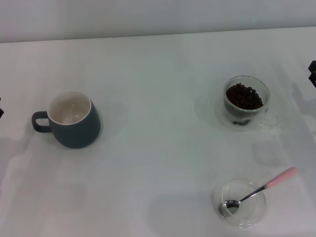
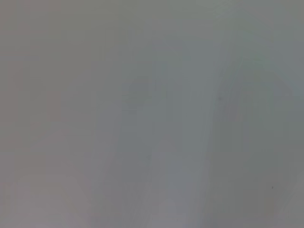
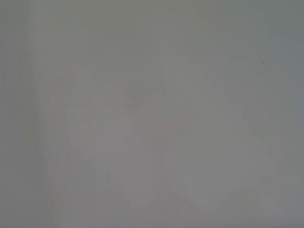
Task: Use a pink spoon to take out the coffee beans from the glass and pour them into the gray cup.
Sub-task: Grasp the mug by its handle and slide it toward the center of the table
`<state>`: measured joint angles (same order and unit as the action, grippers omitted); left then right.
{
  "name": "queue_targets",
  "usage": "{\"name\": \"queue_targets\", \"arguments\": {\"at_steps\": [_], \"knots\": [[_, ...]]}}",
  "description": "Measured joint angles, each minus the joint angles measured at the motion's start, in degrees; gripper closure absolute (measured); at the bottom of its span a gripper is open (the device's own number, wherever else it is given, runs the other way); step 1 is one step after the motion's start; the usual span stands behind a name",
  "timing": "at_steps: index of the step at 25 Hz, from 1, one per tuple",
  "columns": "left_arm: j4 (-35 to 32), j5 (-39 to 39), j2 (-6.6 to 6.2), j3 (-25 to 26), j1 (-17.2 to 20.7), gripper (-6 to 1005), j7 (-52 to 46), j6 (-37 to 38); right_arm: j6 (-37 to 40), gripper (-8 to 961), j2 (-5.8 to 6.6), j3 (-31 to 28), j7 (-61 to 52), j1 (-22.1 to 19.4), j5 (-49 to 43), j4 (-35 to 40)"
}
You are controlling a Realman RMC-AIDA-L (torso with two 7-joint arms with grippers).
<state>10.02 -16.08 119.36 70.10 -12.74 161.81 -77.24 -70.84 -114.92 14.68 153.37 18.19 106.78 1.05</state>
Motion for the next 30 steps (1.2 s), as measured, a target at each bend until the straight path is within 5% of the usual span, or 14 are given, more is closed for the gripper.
{"name": "queue_targets", "arguments": {"at_steps": [20,30], "knots": [[-0.01,0.56,-0.03,-0.2,0.56,138,0.0,-0.46,0.32,277,0.06,-0.17,0.0,0.01,0.0,0.02],[-1.48,5.31,0.41,-0.37,7.03,138,0.0,-5.65,0.74,276,0.06,-0.54,0.0,0.14,0.33,0.59]]}}
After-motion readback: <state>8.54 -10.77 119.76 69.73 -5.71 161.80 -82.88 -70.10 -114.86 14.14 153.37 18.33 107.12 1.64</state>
